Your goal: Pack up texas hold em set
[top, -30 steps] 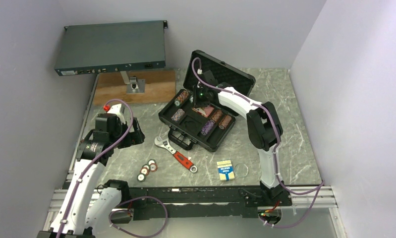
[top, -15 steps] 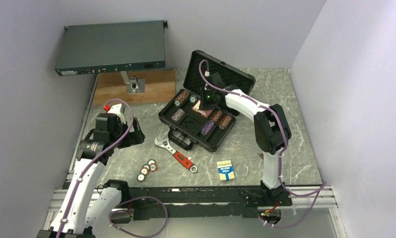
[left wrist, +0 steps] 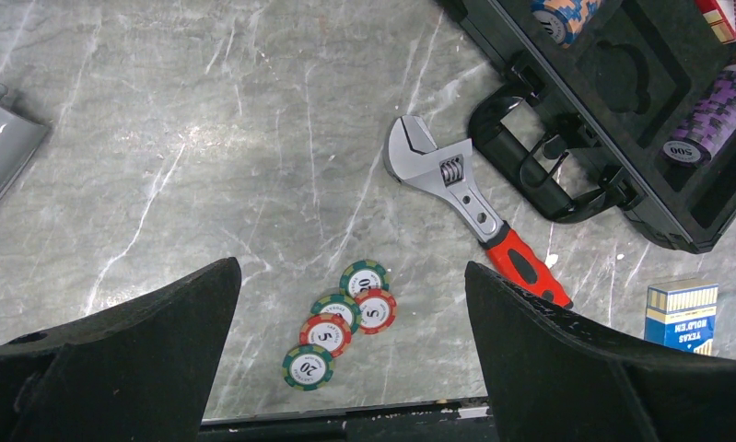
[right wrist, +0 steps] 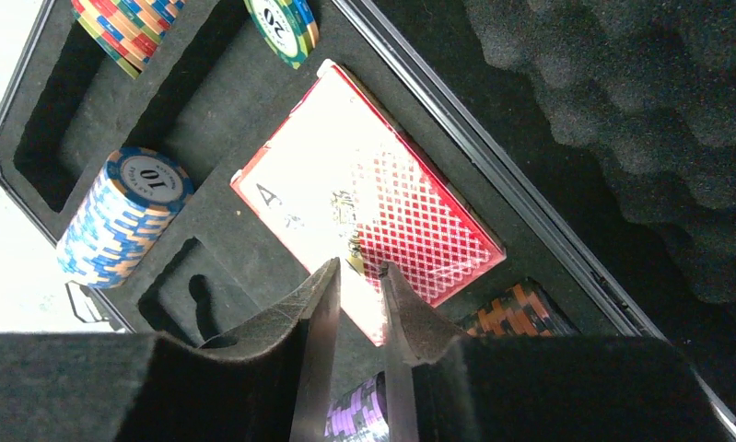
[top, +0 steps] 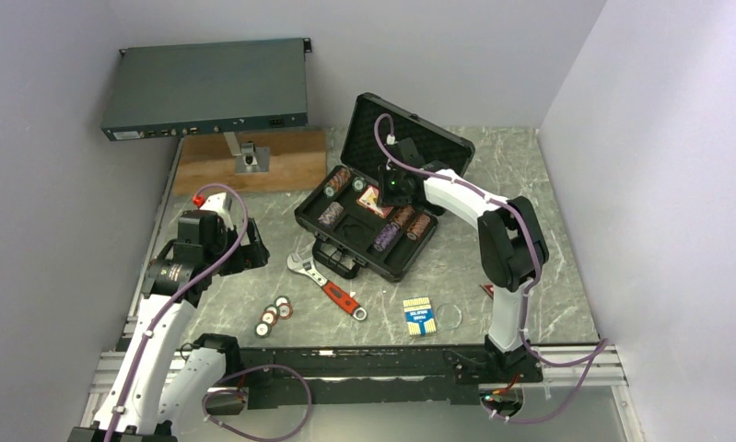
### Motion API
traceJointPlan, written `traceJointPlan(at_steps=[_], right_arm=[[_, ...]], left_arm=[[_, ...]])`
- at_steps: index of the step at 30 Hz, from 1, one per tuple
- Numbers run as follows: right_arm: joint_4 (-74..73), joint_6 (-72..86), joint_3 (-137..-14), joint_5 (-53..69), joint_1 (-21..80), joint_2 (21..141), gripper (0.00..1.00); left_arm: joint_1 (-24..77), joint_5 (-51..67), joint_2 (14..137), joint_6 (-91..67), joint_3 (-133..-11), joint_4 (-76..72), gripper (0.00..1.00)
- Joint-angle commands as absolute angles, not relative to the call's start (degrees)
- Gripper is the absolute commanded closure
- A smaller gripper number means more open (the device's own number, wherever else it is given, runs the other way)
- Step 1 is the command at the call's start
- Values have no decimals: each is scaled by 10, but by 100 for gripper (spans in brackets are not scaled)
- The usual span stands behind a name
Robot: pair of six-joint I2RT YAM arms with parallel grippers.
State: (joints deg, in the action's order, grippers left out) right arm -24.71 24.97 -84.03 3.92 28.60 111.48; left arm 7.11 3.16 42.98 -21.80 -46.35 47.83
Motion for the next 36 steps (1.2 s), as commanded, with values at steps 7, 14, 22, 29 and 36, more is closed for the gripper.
traceJointPlan(at_steps=[7, 14, 22, 29, 36], right_arm=[[-341, 185, -905, -37, 282, 1071, 58], [-373, 224, -916, -74, 282, 991, 1], [-363, 406, -765, -83, 251, 862, 0], [-397, 534, -641, -123, 250, 778, 5], [-361, 589, -577, -60, 271, 782, 14]], left_arm=[[71, 19, 422, -221, -475, 475, 1], [71, 16, 419, -222, -475, 475, 1], [72, 14, 420, -223, -476, 478, 1], [73, 16, 425, -224, -477, 479, 1], [81, 13, 427, -226, -477, 481, 1]])
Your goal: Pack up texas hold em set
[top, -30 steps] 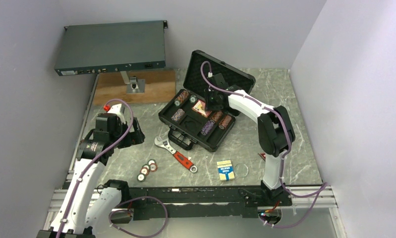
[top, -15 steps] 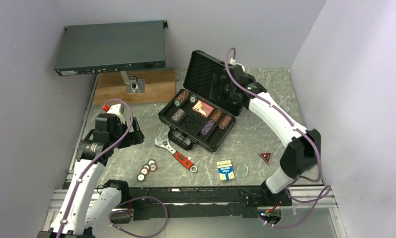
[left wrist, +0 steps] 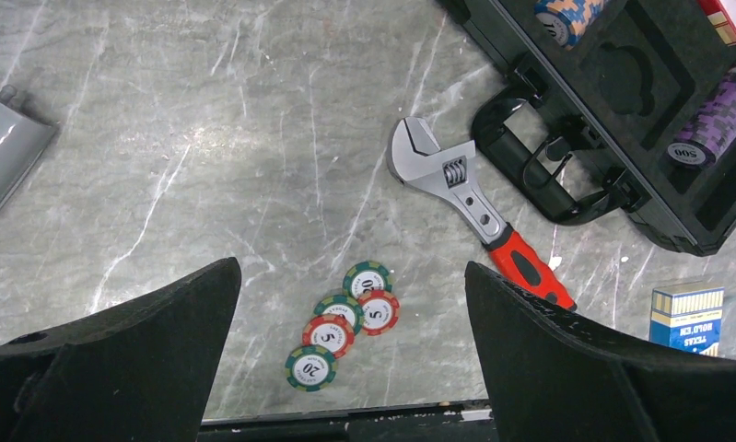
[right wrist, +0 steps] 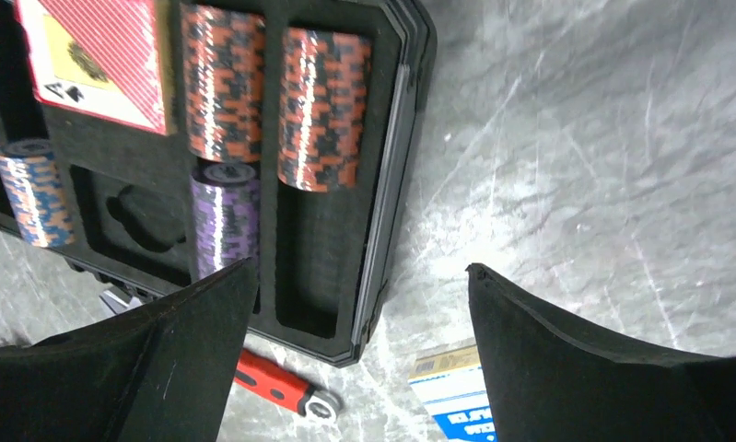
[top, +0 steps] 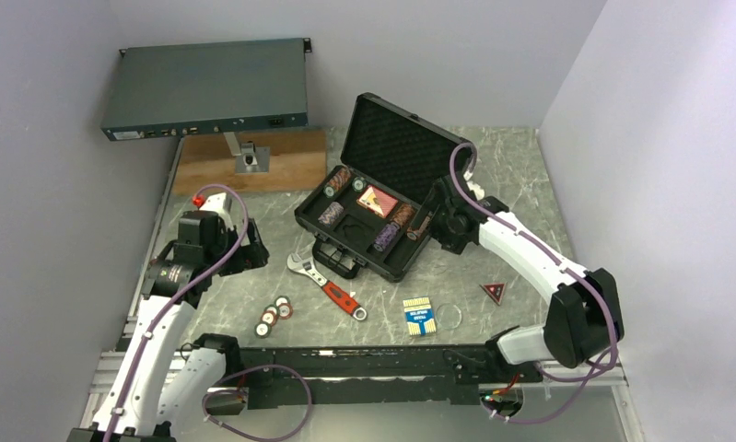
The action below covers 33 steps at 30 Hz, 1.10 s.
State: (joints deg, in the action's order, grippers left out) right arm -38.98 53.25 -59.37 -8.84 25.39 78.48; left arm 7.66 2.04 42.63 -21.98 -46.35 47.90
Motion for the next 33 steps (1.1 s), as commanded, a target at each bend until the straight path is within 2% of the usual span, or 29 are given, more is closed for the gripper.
traceJointPlan(at_steps=[1, 8, 12, 19, 22, 27, 33], right_arm=[[-358, 591, -574, -59, 276, 788, 14], [-327, 596, -534, -52, 285, 842, 21], [-313, 586, -532, -43, 286, 882, 33], [-331, 557, -553, -77, 286, 916, 68], [-340, 533, -571, -90, 282, 928, 98], [-358, 489, -607, -96, 259, 960, 100], [-379, 374, -636, -187, 209, 955, 100]], left_arm=[[82, 12, 428, -226, -478, 481, 1], [89, 5, 426, -229, -478, 483, 1], [91, 4, 428, -229, -478, 484, 1], [93, 2, 430, -230, -478, 485, 1], [93, 2, 429, -232, -478, 485, 1], [93, 1, 428, -233, -478, 486, 1], [94, 2, 421, -236, -477, 486, 1]])
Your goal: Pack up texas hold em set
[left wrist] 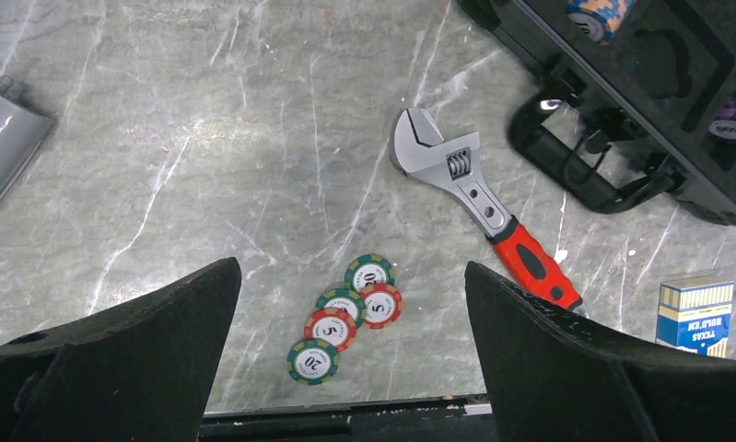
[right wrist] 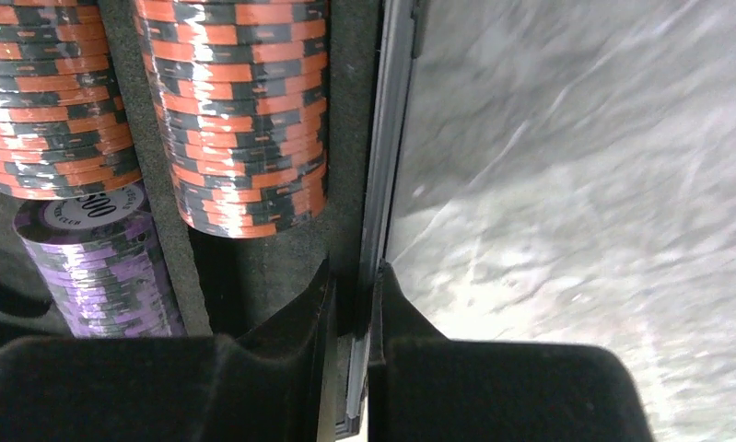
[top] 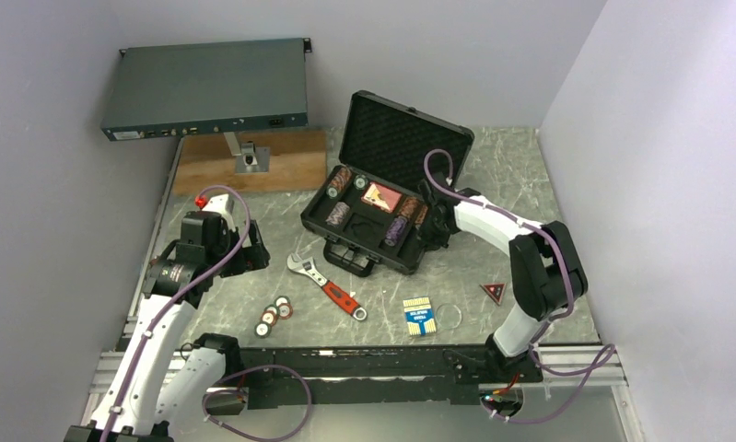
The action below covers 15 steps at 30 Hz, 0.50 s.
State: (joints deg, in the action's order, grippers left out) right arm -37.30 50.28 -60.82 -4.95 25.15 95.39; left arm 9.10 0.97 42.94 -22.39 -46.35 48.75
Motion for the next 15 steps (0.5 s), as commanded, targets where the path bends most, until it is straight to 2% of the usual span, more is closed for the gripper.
traceJointPlan(at_steps=[1, 5, 8, 10, 11, 12, 13, 15], right_arm=[[-369, 353, -635, -193, 197, 952, 100], [-330, 283, -651, -174, 154, 963, 100], [-378, 260, -719, -171, 142, 1012, 98], [-413, 253, -764, -174, 141, 1027, 84], [-425, 250, -774, -176, 141, 1026, 73], [-430, 247, -778, -177, 141, 1020, 56], [-433, 243, -780, -174, 141, 1012, 45], [-447, 240, -783, -175, 142, 993, 33]], left_arm=[[95, 2, 420, -236, -477, 486, 1], [97, 1, 422, -236, -477, 487, 1], [97, 2, 429, -234, -478, 486, 1], [98, 2, 433, -231, -478, 485, 1], [98, 2, 434, -231, -478, 485, 1], [98, 2, 433, -231, -478, 484, 1], [98, 2, 432, -231, -478, 485, 1], [98, 2, 431, -231, -477, 484, 1]])
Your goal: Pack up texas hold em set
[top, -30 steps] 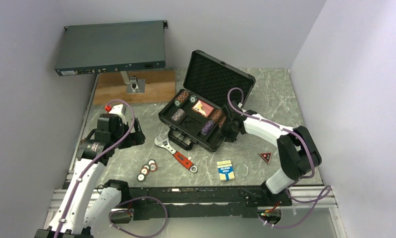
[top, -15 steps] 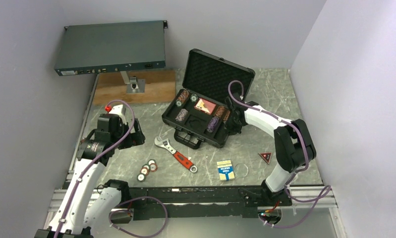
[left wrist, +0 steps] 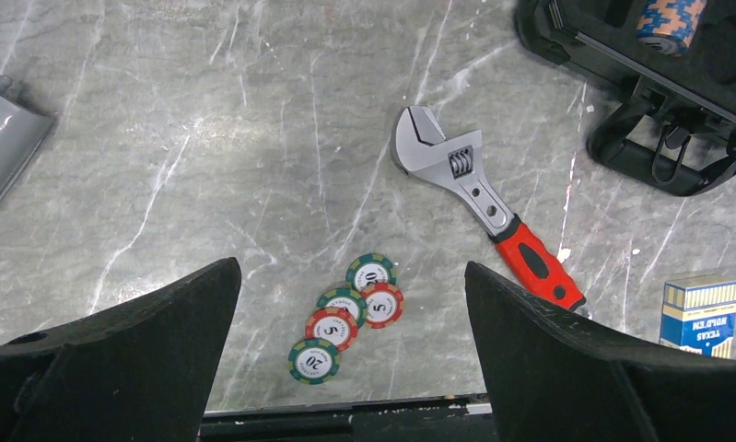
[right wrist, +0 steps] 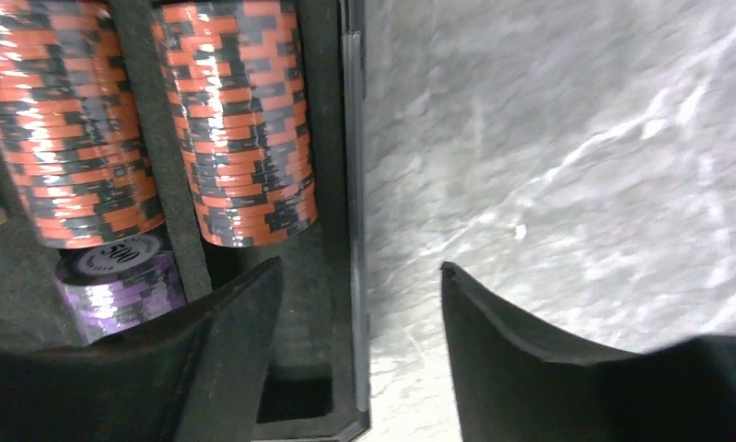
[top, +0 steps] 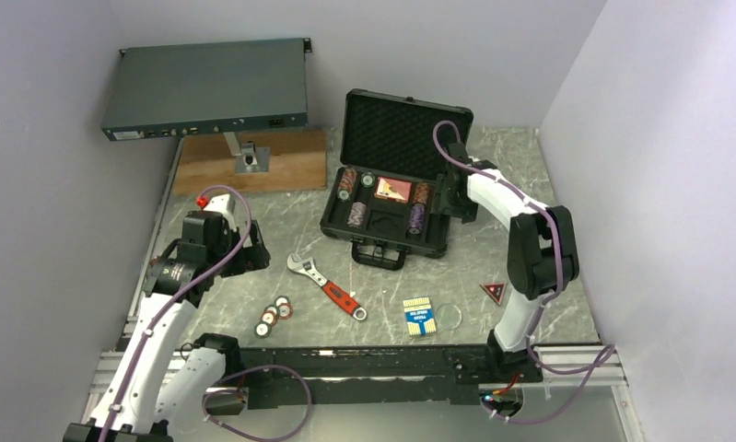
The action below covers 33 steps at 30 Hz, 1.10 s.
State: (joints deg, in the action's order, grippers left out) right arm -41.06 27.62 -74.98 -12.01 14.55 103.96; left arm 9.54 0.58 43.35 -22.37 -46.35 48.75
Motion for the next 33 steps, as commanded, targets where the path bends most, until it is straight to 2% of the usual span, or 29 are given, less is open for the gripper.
traceJointPlan(at_steps=[1, 8, 14, 16, 18, 19, 24, 33], right_arm=[[-457, 237, -786, -173, 142, 985, 31], [-505, 196, -770, -150, 183, 898, 29], [-556, 248, -717, -117, 259, 823, 26], [-546, 284, -681, -107, 290, 788, 20], [-530, 320, -642, -95, 318, 759, 5], [-525, 340, -625, -93, 332, 747, 1], [-529, 433, -580, -87, 410, 731, 0], [-536, 526, -547, -109, 554, 792, 0]], left_arm=[[98, 2, 429, -231, -477, 484, 1], [99, 1, 431, -229, -478, 482, 1], [102, 1, 427, -230, -477, 482, 1], [103, 2, 426, -230, -478, 482, 1], [103, 2, 424, -229, -477, 480, 1], [103, 2, 423, -229, -477, 480, 1], [103, 1, 419, -230, -477, 481, 1], [103, 2, 414, -232, -477, 483, 1]])
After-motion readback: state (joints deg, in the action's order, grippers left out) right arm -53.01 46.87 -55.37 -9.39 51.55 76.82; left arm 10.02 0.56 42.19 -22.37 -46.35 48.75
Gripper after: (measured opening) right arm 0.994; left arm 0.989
